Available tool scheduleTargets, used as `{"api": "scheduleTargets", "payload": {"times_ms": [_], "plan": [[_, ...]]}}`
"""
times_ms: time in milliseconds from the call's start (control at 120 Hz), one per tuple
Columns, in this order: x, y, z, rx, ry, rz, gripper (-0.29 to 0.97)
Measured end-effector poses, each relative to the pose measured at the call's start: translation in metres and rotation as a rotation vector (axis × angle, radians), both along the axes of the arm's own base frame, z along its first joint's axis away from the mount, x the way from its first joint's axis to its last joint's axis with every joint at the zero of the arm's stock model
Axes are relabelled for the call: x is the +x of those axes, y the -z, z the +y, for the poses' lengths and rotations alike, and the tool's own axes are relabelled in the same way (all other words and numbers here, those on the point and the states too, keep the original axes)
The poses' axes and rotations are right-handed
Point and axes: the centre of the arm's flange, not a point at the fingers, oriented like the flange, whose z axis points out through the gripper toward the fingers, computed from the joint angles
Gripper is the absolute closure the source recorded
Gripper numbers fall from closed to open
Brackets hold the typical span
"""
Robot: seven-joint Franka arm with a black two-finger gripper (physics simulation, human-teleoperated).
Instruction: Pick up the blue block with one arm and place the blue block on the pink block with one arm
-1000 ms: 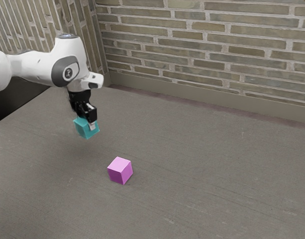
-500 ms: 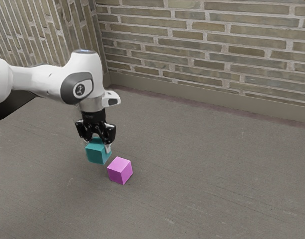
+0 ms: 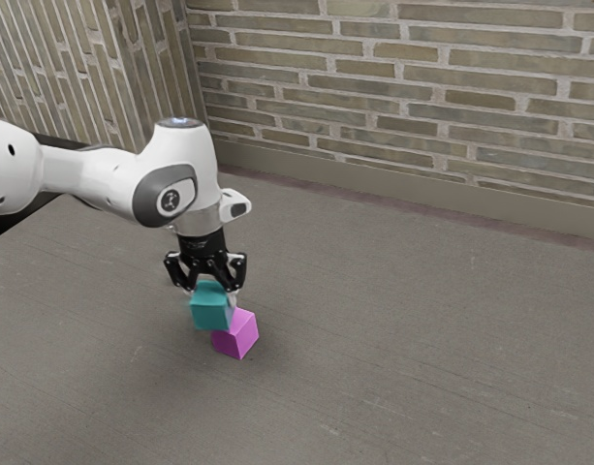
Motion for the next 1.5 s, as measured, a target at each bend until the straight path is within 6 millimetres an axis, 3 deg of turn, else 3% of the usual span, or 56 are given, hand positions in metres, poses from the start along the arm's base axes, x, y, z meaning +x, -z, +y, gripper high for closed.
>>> {"api": "scheduleTargets", "payload": {"times_ms": [225, 775, 942, 1500], "plan": [[0.005, 0.009, -0.007, -0.023, 0.018, -0.023, 0.35], [0.01, 0.008, -0.002, -0.091, 0.159, -0.056, 0.35], [0.01, 0.008, 0.008, -0.099, 0.213, -0.058, 0.35], [0.013, 0.011, 0.007, -0.116, 0.359, -0.057, 0.35]]}}
